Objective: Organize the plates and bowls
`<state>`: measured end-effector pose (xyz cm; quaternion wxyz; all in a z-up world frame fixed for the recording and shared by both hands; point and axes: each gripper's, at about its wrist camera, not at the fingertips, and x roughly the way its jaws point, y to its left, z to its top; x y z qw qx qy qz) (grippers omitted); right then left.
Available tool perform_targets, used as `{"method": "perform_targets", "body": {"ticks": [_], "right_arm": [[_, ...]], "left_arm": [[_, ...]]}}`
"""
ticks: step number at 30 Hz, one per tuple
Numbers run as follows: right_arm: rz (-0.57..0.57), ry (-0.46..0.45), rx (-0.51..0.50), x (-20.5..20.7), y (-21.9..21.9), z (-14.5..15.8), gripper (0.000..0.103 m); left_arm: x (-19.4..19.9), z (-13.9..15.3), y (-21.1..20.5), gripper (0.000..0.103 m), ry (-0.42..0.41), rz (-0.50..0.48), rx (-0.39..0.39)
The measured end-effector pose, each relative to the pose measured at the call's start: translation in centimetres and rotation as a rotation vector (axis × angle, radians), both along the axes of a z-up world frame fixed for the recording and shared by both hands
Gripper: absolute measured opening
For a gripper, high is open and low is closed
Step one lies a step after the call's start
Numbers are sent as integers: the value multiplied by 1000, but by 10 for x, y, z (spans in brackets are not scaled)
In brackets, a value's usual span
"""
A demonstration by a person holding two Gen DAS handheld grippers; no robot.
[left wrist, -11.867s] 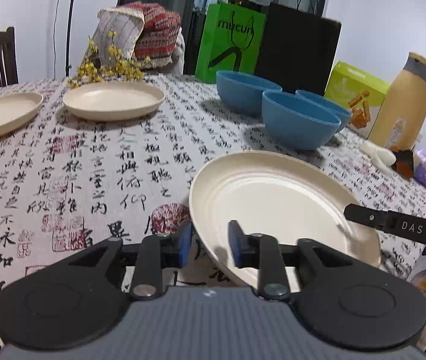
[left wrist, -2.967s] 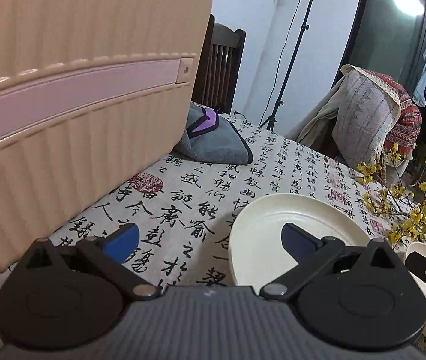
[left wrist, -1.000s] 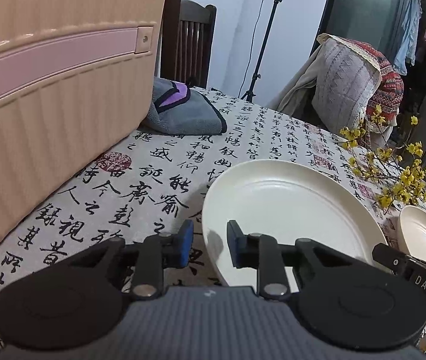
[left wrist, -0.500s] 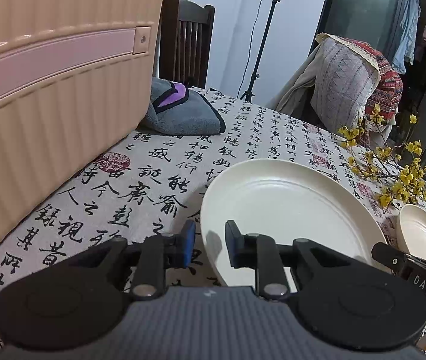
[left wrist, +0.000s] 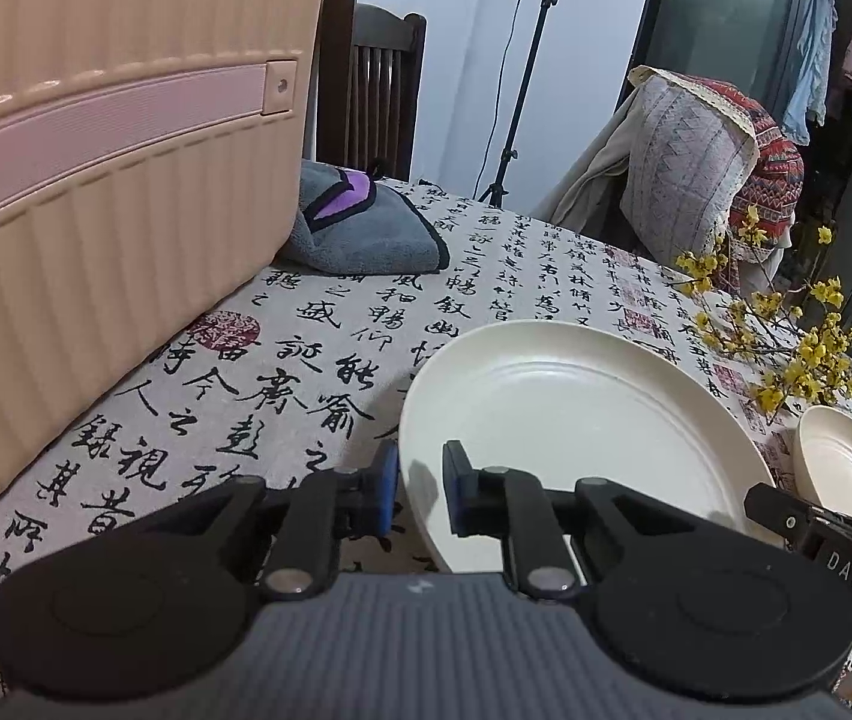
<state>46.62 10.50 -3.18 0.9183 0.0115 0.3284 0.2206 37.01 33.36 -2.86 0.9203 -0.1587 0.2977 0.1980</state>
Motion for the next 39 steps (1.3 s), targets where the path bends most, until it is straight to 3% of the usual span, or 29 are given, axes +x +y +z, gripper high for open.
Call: {"method": "perform_targets", "body": {"ticks": [39], "right_arm": [[12, -35, -7, -2, 0, 1, 10]], "left_arm": [[-1, 3, -6, 16, -2, -4, 38]]}}
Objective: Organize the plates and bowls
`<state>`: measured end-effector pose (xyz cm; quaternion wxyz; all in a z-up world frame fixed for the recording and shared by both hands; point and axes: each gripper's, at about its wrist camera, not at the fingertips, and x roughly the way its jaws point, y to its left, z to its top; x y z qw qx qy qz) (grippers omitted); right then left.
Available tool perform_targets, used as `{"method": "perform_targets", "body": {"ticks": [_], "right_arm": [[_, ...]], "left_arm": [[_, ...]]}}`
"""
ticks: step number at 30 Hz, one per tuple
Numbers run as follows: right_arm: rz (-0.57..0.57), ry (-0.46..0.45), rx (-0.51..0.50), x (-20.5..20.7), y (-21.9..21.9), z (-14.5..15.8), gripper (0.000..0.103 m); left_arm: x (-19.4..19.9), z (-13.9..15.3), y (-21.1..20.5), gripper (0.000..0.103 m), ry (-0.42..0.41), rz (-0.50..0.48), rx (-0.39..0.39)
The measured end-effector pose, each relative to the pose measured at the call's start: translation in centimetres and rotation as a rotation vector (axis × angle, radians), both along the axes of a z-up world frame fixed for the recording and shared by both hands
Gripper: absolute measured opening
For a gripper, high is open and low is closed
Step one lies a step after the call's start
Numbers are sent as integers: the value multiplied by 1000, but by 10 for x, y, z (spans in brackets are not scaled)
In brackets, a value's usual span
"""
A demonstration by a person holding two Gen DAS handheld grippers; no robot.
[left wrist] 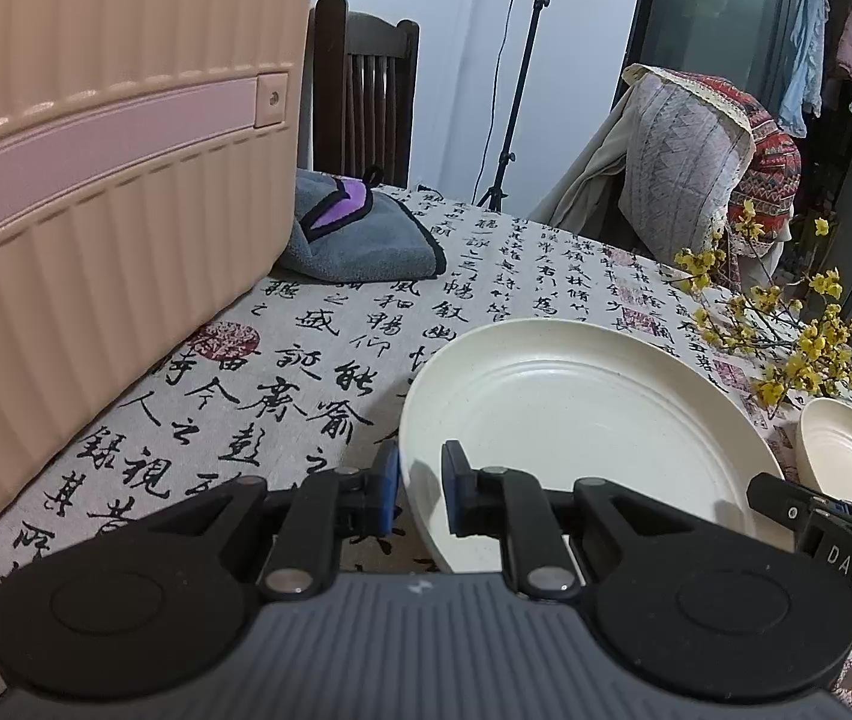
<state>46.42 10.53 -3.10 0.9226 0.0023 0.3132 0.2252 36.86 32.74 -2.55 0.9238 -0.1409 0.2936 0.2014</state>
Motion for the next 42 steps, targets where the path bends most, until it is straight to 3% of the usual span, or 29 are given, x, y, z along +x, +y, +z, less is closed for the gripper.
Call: {"method": "perform_targets", "body": {"ticks": [42], "right_arm": [[-6, -5, 64, -18, -13, 30, 10]], "left_arm": [[-31, 35, -11, 16, -92, 17, 19]]}}
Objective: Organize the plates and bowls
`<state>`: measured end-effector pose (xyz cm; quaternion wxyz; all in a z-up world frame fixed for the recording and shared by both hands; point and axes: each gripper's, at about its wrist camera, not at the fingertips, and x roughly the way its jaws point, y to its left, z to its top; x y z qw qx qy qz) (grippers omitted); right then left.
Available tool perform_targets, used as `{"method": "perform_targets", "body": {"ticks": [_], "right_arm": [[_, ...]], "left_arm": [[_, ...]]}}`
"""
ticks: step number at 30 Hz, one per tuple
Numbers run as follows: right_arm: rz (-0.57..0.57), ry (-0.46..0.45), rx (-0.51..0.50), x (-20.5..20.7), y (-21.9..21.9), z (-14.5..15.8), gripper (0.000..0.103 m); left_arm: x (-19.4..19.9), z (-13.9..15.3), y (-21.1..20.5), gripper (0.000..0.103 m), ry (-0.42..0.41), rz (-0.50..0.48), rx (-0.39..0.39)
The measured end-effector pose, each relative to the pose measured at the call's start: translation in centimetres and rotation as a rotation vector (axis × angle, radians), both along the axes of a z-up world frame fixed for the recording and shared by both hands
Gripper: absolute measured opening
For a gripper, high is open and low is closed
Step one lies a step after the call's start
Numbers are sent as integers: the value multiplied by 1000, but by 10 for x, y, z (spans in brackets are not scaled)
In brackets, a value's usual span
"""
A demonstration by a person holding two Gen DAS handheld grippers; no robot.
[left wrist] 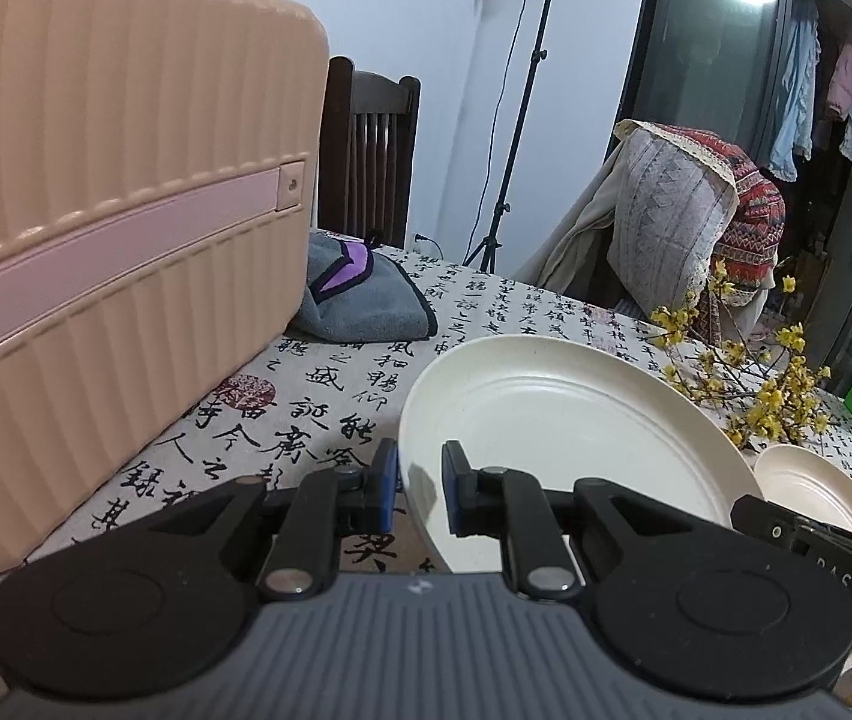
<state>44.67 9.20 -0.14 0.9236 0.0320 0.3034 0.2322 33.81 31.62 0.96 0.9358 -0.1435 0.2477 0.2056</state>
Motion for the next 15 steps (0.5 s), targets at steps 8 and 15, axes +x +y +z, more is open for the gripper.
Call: {"method": "perform_targets", "body": {"ticks": [8, 15], "right_arm": [[-10, 8, 12, -12, -15, 13, 10], [-9, -3, 7, -25, -23, 23, 10]], "left_arm": [[-14, 13, -16, 16, -10, -10, 16], [-29, 20, -23, 16, -16, -12, 8]]}}
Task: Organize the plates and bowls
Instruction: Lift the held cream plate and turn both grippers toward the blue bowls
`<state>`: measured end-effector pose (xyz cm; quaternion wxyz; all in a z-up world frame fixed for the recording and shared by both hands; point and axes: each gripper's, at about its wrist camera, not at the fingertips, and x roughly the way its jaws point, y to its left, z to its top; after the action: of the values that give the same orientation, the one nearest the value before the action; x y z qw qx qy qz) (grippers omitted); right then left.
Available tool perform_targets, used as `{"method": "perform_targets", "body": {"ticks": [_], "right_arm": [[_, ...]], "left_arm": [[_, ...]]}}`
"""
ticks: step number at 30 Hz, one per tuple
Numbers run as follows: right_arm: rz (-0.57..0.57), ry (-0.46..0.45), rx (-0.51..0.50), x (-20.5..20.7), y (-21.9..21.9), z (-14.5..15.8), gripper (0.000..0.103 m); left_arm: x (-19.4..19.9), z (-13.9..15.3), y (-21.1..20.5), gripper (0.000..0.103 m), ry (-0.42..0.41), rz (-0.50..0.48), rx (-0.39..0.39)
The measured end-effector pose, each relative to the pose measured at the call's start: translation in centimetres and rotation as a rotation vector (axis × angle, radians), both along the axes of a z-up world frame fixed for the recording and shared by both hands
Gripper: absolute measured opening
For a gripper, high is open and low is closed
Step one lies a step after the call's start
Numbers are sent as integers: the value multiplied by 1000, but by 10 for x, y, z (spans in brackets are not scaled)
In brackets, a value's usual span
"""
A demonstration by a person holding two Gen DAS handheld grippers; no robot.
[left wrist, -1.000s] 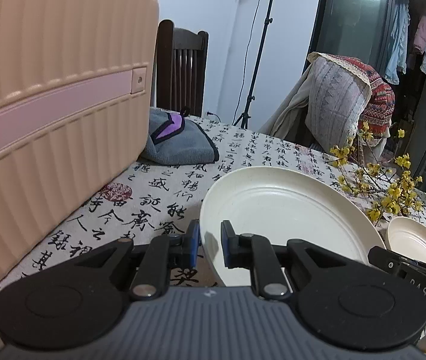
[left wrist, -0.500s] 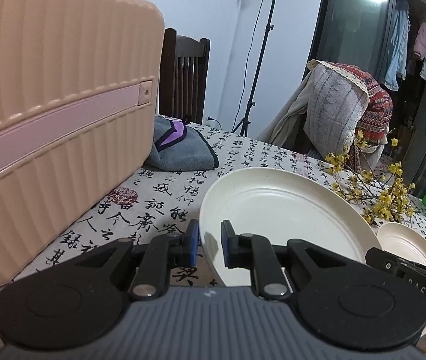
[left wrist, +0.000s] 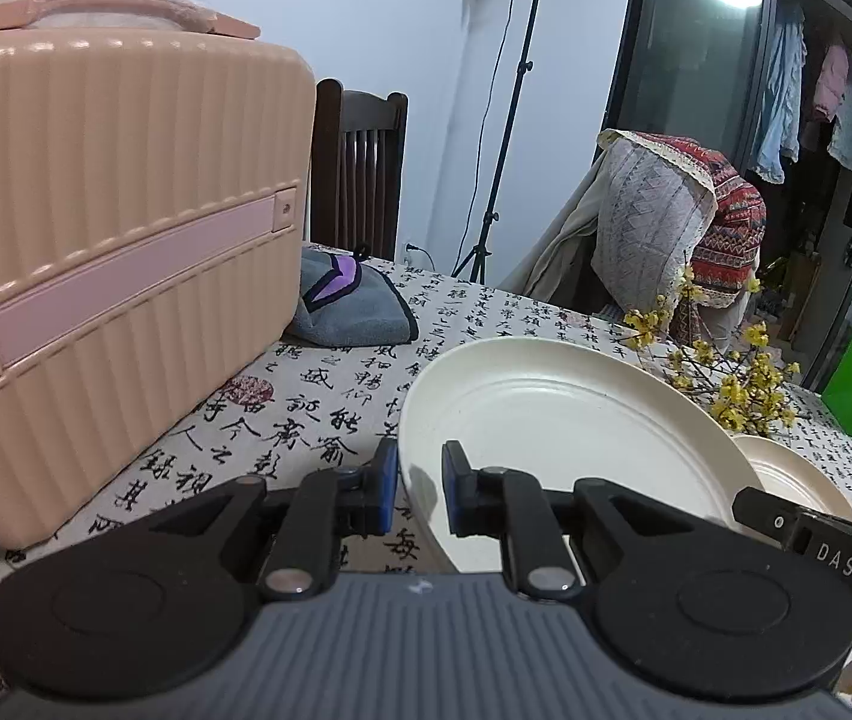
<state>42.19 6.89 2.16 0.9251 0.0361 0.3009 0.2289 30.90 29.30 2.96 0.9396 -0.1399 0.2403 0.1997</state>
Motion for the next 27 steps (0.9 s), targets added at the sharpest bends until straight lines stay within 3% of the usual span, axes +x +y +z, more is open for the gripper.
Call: {"method": "perform_targets", "body": {"ticks": [27], "right_arm": [[-34, -52, 30, -58, -41, 37, 10]], "left_arm": [[-50, 36, -40, 16, -54, -28, 33]]}}
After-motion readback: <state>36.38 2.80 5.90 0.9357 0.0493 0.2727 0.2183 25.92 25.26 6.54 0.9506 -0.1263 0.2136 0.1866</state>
